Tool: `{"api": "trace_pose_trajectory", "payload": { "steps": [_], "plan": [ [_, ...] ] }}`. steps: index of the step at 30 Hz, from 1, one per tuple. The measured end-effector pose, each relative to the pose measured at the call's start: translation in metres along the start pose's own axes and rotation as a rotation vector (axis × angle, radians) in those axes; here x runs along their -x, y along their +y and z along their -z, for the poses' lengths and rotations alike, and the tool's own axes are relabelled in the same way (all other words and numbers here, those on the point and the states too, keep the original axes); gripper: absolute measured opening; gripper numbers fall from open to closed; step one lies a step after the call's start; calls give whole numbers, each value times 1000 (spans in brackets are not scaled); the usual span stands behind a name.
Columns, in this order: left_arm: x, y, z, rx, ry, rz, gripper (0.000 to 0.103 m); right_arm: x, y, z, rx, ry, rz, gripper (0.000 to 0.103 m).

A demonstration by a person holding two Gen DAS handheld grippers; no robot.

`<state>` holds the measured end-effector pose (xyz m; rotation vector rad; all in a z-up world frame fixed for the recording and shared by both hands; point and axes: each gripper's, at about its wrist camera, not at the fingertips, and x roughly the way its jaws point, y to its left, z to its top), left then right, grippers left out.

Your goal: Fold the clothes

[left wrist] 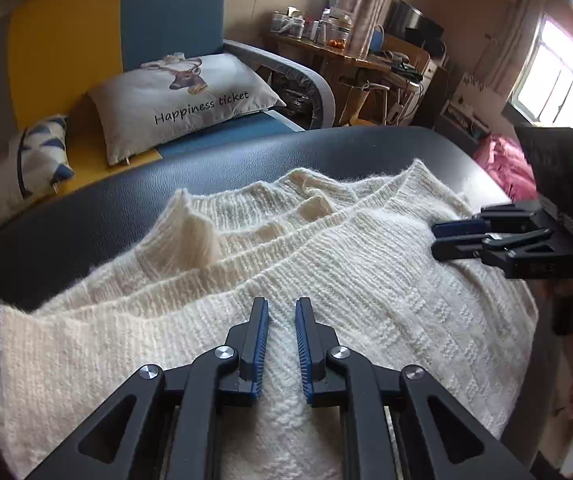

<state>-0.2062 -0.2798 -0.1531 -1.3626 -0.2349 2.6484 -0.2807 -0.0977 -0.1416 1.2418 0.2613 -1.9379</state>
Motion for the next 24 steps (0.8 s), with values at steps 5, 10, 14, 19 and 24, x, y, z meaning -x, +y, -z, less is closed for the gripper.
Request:
{"api": "trace_pose_trajectory", "payload": {
  "steps": [5,10,14,19,24],
  "plan": [
    [5,-1,-2,15,-8,-5,14,7,-2,8,-32,-26,18,25],
    [38,14,2,79,-50,-17,14,3,4,2,-5,18,20,29],
    [100,54,25,173,-125,-40,19,26,10,6,-31,-30,-12,29],
    [173,106,90,251,-117,-138,21,51,59,36,56,-30,-165,34],
    [198,113,157,311,-99,-79,23,38,107,60,104,29,-216,37]
  ]
}}
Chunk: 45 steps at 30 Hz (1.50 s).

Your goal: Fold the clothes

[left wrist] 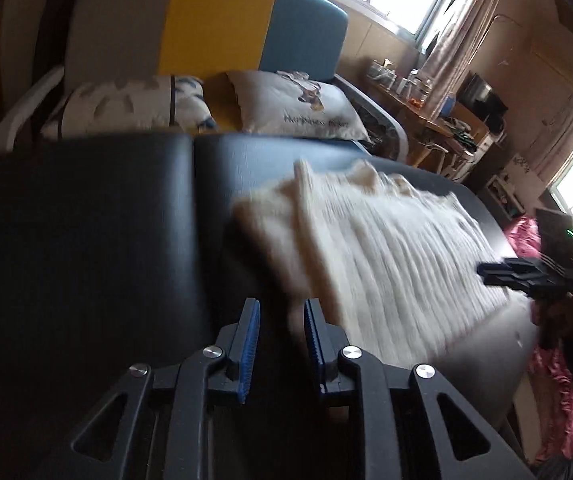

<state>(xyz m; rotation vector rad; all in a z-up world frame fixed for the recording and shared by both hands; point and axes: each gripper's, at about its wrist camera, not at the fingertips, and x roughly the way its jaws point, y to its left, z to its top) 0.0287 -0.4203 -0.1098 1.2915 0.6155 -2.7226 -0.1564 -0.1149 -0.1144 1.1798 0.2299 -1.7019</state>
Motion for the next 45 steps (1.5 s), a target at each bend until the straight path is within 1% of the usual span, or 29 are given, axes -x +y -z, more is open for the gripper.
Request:
{"api": "trace_pose_trajectory", "payload": {
  "steps": [1,4,7,8,9,10,12,16,21,23,24,25,26,27,30,31,33,35,39,40,41,42,43,45],
  "plan": [
    [2,-1,14,-1,7,28,23,-7,5,1,1,14,4,37],
    [0,-9,38,-35,26,95,27,-29,13,3,-18,70,30,37],
    [-9,-17,48,-49,37,169,28,-39,14,6,-33,98,56,37],
    [-12,-16,49,-39,38,198,29,-39,13,7,-42,102,59,37],
    [-14,-15,49,-28,38,227,32,-40,13,7,-48,105,60,37],
    [-18,-13,48,-19,39,243,34,-41,12,8,-54,109,62,37],
    [-24,-9,44,-2,41,267,34,-41,10,8,-59,118,65,37],
    [-36,-7,35,-2,55,335,35,-44,9,6,-68,130,73,38],
    [-55,-12,34,-38,133,402,34,-44,13,0,-63,133,87,39],
    [-54,-12,34,-49,128,409,34,-42,17,-4,-50,121,93,39],
    [-54,-13,34,-55,126,412,29,-40,20,-8,-41,110,93,39],
    [-54,-13,34,-60,124,415,18,-39,23,-11,-33,97,89,39],
    [-54,-13,35,-66,121,418,10,-39,27,-14,-24,90,82,39],
    [-52,-12,35,-68,113,413,5,-40,31,-18,-15,87,75,39],
    [-44,-13,38,-100,100,403,4,-53,41,-23,34,123,86,39],
    [-41,-14,42,-120,105,383,4,-58,42,-22,44,142,97,39],
    [-43,-13,47,-138,141,364,4,-71,39,-18,58,176,123,39],
    [-45,-12,53,-131,157,362,4,-73,33,-13,65,158,120,37],
    [-45,-12,50,-65,164,366,6,-69,24,-12,24,122,85,37],
    [-42,-12,49,-67,162,351,8,-67,24,-13,16,122,80,37],
    [-40,-13,48,-69,160,336,9,-62,25,-15,11,116,72,38],
    [-37,-13,47,-70,158,322,10,-56,27,-16,14,104,57,38],
    [-34,-11,45,-61,163,328,13,-50,31,-16,34,96,47,38],
    [-22,-7,43,-50,136,294,13,-40,40,-15,87,91,36,38]
  ]
}}
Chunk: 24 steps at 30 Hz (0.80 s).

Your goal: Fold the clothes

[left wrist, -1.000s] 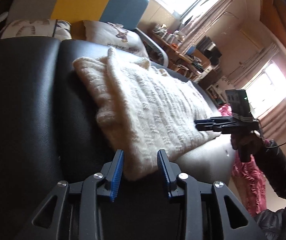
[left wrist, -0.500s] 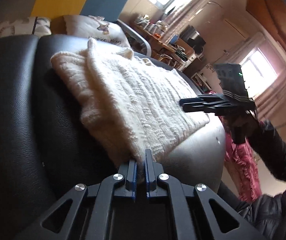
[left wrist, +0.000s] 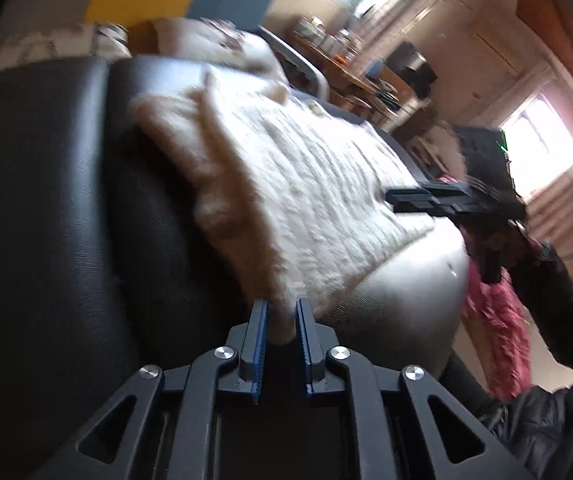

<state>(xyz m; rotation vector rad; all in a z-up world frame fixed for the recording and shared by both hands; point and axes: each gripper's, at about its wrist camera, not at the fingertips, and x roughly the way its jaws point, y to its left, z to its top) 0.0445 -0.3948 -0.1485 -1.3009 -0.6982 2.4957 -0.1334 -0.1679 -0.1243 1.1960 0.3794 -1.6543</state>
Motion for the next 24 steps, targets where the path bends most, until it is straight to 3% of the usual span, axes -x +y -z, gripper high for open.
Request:
{"api": "trace_pose_trajectory", "payload": {
  "steps": [6,10,15,18,21,24],
  "plan": [
    [20,-24,-3,-1,-93,33,14,1,12,18,65,47,35,38],
    [-6,-63,-22,-70,-91,83,15,2,7,26,21,34,27,38],
    [-52,-89,-36,-122,-32,96,15,20,-3,33,3,17,26,38],
    [-84,-94,-38,-127,26,41,15,23,-16,40,-23,24,31,38],
    [-107,-79,-26,-75,81,-3,14,17,-30,51,-54,49,41,38],
    [-103,-70,-19,-29,48,38,12,6,-40,66,-52,47,54,38]
  ]
}}
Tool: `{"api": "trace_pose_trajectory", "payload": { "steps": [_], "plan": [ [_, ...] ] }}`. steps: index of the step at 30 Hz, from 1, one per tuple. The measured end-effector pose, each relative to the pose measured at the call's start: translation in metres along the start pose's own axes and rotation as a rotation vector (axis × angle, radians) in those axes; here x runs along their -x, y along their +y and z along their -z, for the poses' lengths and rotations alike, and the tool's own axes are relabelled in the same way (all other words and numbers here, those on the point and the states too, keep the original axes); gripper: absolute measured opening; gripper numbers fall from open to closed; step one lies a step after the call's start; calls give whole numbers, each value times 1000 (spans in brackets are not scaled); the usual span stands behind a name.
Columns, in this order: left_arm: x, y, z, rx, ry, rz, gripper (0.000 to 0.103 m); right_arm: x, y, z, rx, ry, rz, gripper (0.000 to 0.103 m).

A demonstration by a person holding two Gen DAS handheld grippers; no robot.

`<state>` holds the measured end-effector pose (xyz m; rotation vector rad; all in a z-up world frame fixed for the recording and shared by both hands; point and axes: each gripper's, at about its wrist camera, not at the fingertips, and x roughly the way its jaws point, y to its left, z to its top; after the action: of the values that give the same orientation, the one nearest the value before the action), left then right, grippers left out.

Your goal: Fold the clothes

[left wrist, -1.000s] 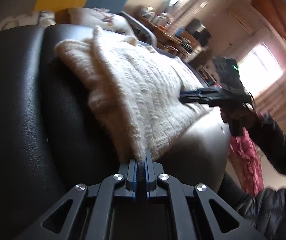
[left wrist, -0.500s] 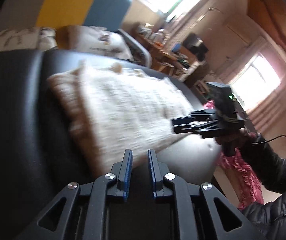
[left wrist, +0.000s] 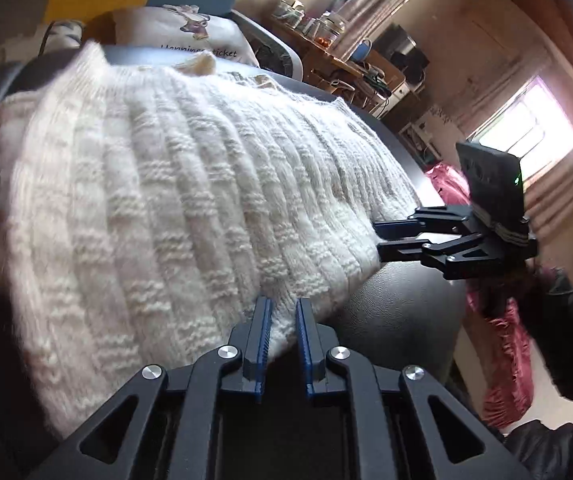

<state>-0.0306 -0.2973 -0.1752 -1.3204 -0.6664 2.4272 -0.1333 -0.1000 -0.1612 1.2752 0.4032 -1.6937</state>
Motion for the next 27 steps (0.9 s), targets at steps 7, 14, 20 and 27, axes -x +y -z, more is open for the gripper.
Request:
{"api": "trace_pose_trajectory", "payload": {
  "steps": [7,14,20,27],
  "plan": [
    [65,13,-10,65,-176,32,18,15,-6,-4,-48,-35,-74,39],
    [131,68,-51,86,-267,-153,23,38,13,-54,13,-143,-119,39],
    [82,97,-91,90,-144,-128,26,8,15,-99,46,-104,-91,39],
    [49,113,-117,76,-99,-116,28,-4,-4,-117,26,-95,-108,39]
  ]
}}
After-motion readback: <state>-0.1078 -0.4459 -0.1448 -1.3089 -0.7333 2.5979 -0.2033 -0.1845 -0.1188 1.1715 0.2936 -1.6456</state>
